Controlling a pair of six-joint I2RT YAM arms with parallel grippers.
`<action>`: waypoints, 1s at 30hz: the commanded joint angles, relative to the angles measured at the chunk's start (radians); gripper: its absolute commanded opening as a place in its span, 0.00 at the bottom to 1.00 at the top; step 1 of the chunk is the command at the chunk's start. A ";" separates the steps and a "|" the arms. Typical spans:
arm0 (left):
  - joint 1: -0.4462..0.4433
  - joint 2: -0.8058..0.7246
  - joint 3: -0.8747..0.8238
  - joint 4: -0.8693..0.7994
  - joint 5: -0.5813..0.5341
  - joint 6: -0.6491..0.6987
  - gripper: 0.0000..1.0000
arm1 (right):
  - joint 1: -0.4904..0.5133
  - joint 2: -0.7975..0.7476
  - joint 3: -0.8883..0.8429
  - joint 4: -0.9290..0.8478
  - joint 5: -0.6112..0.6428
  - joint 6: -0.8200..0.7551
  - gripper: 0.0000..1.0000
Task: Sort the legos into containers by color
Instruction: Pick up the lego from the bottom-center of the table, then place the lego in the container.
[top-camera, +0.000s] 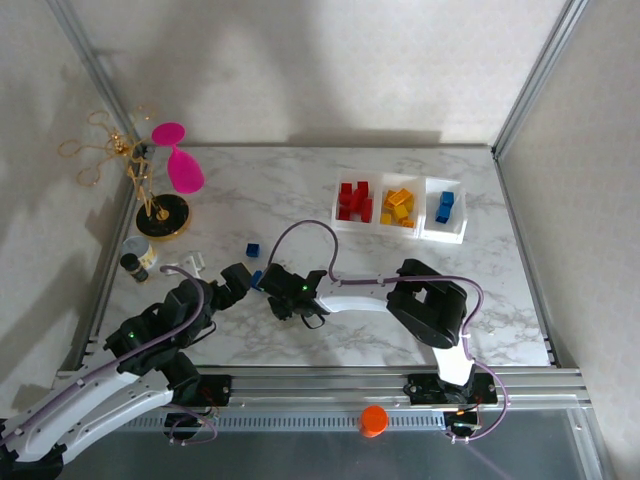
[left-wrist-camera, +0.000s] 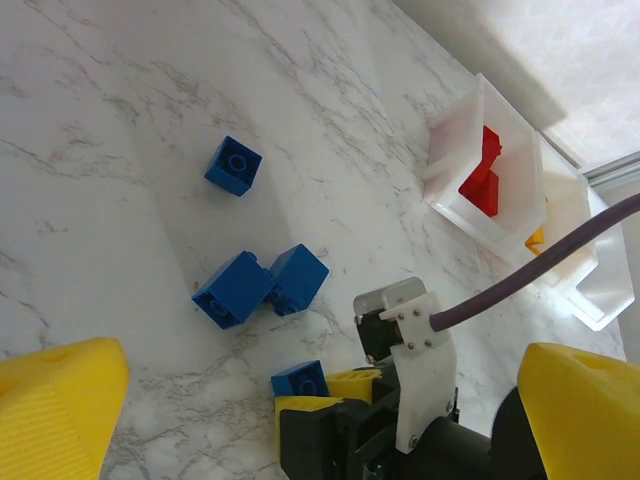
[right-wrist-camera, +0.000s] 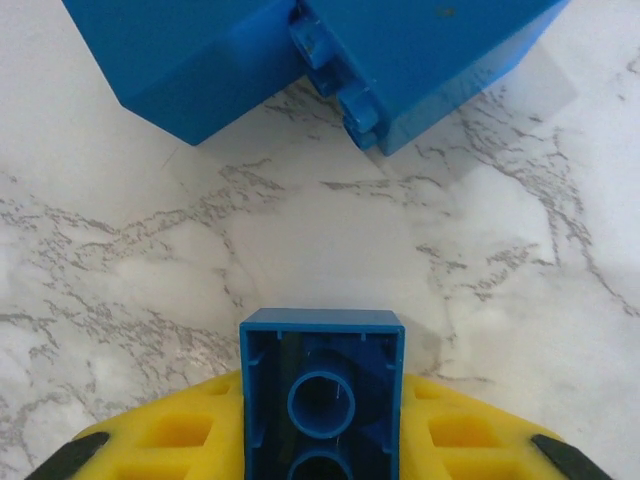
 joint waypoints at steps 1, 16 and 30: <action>0.006 0.021 0.019 0.044 0.015 0.017 1.00 | -0.027 -0.096 -0.040 -0.014 0.026 0.046 0.23; 0.006 0.189 0.047 0.220 0.112 0.073 1.00 | -0.343 -0.432 -0.222 -0.083 0.169 0.134 0.23; 0.004 0.367 0.091 0.387 0.192 0.108 1.00 | -0.861 -0.474 -0.172 -0.022 0.275 0.051 0.25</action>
